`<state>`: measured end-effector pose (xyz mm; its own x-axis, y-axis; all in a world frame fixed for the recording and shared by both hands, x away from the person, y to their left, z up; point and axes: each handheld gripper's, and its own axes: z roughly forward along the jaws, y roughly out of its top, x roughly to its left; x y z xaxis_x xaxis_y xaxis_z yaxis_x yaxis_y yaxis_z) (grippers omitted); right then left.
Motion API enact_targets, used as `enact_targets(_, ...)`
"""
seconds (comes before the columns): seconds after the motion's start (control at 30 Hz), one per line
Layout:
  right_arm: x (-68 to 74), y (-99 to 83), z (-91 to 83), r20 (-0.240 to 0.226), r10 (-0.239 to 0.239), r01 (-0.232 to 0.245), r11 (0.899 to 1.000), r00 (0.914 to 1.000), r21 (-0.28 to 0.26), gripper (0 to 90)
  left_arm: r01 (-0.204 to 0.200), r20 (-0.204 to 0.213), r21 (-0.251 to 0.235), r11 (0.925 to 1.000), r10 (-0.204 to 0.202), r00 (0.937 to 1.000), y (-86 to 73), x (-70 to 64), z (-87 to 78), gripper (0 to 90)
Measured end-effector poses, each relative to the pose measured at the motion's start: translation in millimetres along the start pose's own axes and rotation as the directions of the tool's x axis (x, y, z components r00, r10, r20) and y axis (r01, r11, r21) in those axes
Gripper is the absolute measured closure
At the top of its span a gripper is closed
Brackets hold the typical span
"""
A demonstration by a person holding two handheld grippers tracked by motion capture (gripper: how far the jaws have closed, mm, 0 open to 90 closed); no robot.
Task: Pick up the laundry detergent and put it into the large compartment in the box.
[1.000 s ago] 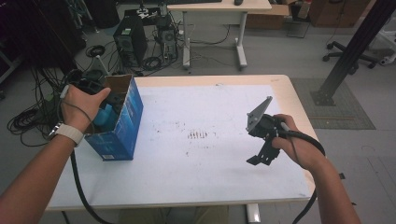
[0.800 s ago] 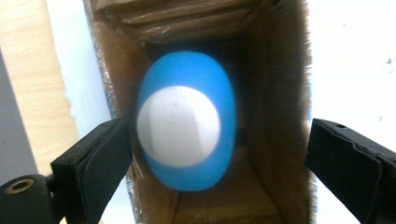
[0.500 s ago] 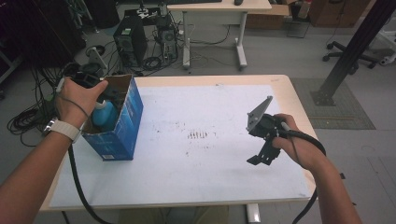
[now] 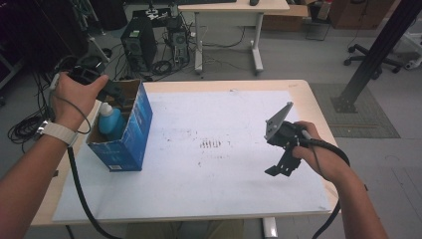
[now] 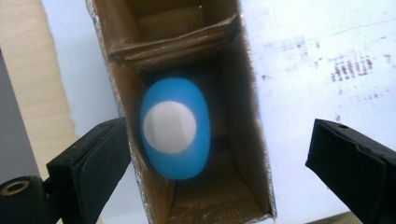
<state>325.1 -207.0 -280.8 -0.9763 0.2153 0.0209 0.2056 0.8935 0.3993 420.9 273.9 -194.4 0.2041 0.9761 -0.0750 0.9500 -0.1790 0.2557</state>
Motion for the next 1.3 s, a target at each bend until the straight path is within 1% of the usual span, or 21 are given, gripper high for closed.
enact_targets(0.17,0.0,-1.5,-0.5,0.002,0.003,-0.003,1.0,1.0,0.001,5.5,-0.034,0.006,-0.016,0.9993,0.034,0.9994,1.2,-4.2,-10.7,6.8)
enact_targets(0.3,0.1,-1.7,0.2,0.001,0.004,-0.004,1.0,1.0,0.0,5.5,-0.061,0.007,-0.039,0.9974,0.062,0.9981,2.0,-9.6,-19.9,7.0)
enact_targets(0.37,0.1,-1.7,0.4,0.0,0.002,-0.002,1.0,1.0,0.0,5.5,-0.078,0.0,-0.045,0.9959,0.078,0.997,2.2,-12.6,-23.2,6.9)
enact_targets(0.43,0.0,-1.7,0.3,0.001,0.004,-0.004,1.0,1.0,0.0,5.5,-0.104,-0.004,-0.056,0.9931,0.104,0.9946,2.8,-16.8,-27.5,7.0)
enact_targets(0.5,0.1,-1.4,0.0,0.001,0.003,-0.003,1.0,1.0,0.001,5.5,-0.122,-0.001,-0.07,0.9901,0.122,0.9925,3.2,-20.0,-30.4,6.9)
enact_targets(0.53,0.2,-1.2,-0.1,0.0,0.003,-0.003,1.0,1.0,-0.001,5.5,-0.157,0.0,-0.074,0.9849,0.157,0.9876,3.8,-22.3,-31.9,6.9)
enact_targets(0.57,0.4,-0.9,-0.2,0.0,0.002,-0.002,1.0,1.0,-0.001,5.5,-0.175,-0.002,-0.08,0.9814,0.175,0.9846,4.1,-23.9,-33.2,7.0)
enact_targets(0.67,0.7,-0.7,-0.7,0.001,0.001,-0.001,1.0,1.0,-0.003,5.5,-0.203,0.021,-0.087,0.9752,0.206,0.9784,5.2,-26.9,-35.9,6.9)
enact_targets(0.7,0.7,-0.8,-0.7,0.001,0.001,-0.001,1.0,1.0,-0.001,5.5,-0.217,0.03,-0.088,0.9722,0.22,0.975,5.8,-28.1,-37.1,6.8)
enact_targets(0.8,0.5,-1.5,-0.8,0.001,0.003,-0.003,1.0,1.0,-0.001,5.5,-0.231,0.045,-0.092,0.9687,0.235,0.9708,7.6,-30.3,-40.0,6.6)
enact_targets(0.87,0.3,-1.7,-0.7,0.001,0.005,-0.005,1.0,1.0,-0.002,5.5,-0.233,0.043,-0.096,0.9679,0.238,0.9704,8.8,-31.8,-41.7,6.6)
enact_targets(0.93,0.1,-1.5,-0.8,0.002,0.005,-0.005,1.0,1.0,-0.002,5.5,-0.242,0.044,-0.092,0.9659,0.247,0.968,10.6,-34.2,-42.9,6.5)
enact_targets(1.0,-0.1,-1.2,-0.7,0.002,0.005,-0.005,1.0,1.0,-0.003,5.5,-0.253,0.044,-0.095,0.9627,0.258,0.9651,12.1,-36.8,-44.6,6.6)
enact_targets(1.07,-0.2,-0.8,-0.6,0.002,0.005,-0.005,1.0,1.0,-0.001,5.5,-0.268,0.047,-0.099,0.9582,0.274,0.9606,13.5,-39.5,-46.6,6.5)
enact_targets(1.17,-0.3,-0.9,-1.4,0.003,0.007,-0.007,1.0,1.0,-0.004,5.5,-0.295,0.054,-0.107,0.9496,0.302,0.9519,14.8,-43.7,-48.9,6.5)
enact_targets(1.3,-0.8,-2.1,-1.9,0.005,0.009,-0.009,1.0,0.9999,-0.004,5.5,-0.348,0.061,-0.115,0.9306,0.356,0.9325,15.3,-51.0,-50.7,6.4)
